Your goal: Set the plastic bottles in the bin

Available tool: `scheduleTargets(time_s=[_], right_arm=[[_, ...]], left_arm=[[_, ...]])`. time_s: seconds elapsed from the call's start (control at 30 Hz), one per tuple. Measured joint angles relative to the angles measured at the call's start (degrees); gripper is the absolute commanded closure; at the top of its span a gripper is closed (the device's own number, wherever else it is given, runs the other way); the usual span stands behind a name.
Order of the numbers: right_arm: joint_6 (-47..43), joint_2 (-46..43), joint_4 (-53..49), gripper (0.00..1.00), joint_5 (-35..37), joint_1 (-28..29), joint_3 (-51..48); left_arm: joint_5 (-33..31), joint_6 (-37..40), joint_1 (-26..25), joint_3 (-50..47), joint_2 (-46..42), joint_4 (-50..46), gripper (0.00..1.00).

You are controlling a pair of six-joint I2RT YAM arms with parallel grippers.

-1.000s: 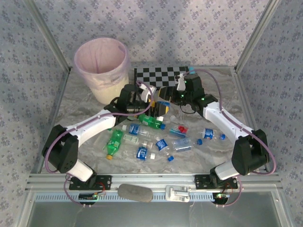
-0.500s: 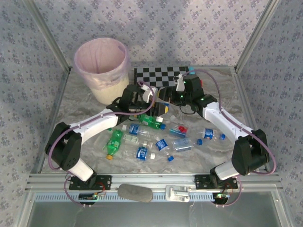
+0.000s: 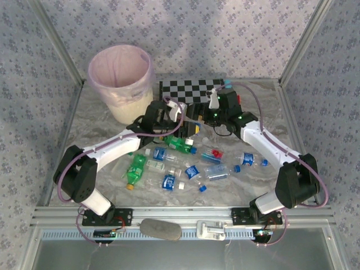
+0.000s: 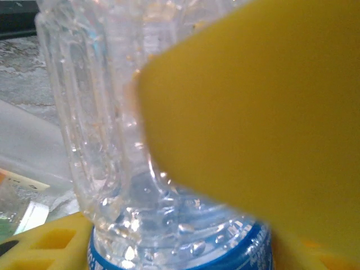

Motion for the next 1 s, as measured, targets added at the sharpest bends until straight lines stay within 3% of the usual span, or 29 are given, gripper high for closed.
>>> scheduleTargets(time_s=[0.3, 0.5, 1.0], right_arm=[[0.1, -7.6, -3.3, 0.06, 3.9, -7.7, -1.3], [0.9, -15.3, -3.2, 0.00, 7.1, -11.9, -6.5], [5.2, -11.5, 0.8, 0.00, 8.1, -6.5, -14.4]], left_arm=[[-3.4, 0.0, 2.1, -0.8, -1.0, -1.5, 0.43], [-6.8, 3.9, 5.7, 2.1, -3.3, -8.9, 0.43], [-15.7, 14.5, 23.6, 30.0, -3.8, -23.8, 0.43]])
